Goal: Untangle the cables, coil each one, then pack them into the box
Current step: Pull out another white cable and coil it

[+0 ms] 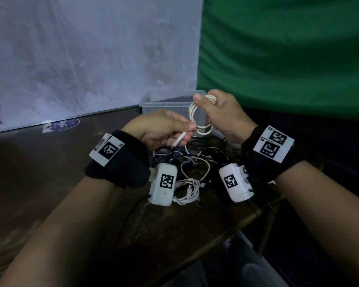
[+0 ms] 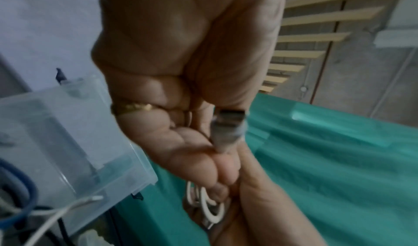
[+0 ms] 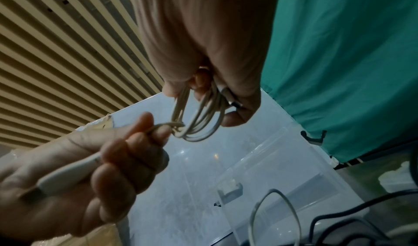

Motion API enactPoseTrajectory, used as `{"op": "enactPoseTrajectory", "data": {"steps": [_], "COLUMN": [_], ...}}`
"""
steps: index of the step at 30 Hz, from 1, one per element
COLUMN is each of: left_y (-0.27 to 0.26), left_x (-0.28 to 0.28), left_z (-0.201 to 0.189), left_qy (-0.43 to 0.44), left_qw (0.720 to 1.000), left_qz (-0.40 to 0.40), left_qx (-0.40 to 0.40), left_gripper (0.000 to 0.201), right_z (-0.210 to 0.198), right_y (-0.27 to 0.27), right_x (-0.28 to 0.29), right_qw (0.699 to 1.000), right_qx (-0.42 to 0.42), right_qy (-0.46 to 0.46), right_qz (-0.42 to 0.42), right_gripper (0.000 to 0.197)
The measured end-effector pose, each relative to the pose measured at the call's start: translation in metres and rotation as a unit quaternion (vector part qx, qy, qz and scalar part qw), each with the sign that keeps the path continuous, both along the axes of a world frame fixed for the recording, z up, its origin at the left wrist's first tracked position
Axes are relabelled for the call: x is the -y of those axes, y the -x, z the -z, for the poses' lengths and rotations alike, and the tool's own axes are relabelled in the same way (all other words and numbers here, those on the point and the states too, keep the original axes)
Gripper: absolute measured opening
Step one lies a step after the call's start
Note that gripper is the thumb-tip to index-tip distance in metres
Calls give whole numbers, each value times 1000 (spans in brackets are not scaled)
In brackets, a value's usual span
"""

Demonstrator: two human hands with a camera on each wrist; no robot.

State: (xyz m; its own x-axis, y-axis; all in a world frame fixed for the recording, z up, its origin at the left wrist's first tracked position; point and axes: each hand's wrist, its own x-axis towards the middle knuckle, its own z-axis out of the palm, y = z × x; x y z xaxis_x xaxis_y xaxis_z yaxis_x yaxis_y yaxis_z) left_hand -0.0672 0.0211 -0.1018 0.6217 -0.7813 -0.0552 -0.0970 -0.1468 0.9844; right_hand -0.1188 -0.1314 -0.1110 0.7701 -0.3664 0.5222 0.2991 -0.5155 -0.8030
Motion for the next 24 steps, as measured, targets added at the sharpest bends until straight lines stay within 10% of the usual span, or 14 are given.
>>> {"op": "enactPoseTrajectory", "data": {"steps": [16,24], "left_y": [-6,-15], "left_x": [-7,-13], "left_z": [-12,-10], "left_qy": [126,59], "left_qw": [988,995], "left_qz": [-41,-65], "left_qx": [-85,52], "left_gripper": [24,21], "right_z": [2,-13], "right_y": [1,6], "right_x": [14,13], "right_qw": [999,975], "right_qx": [-28,-12], "right_qy": [-28,-190], "right_qz": [-34,-116], "right_gripper": [29,20]}}
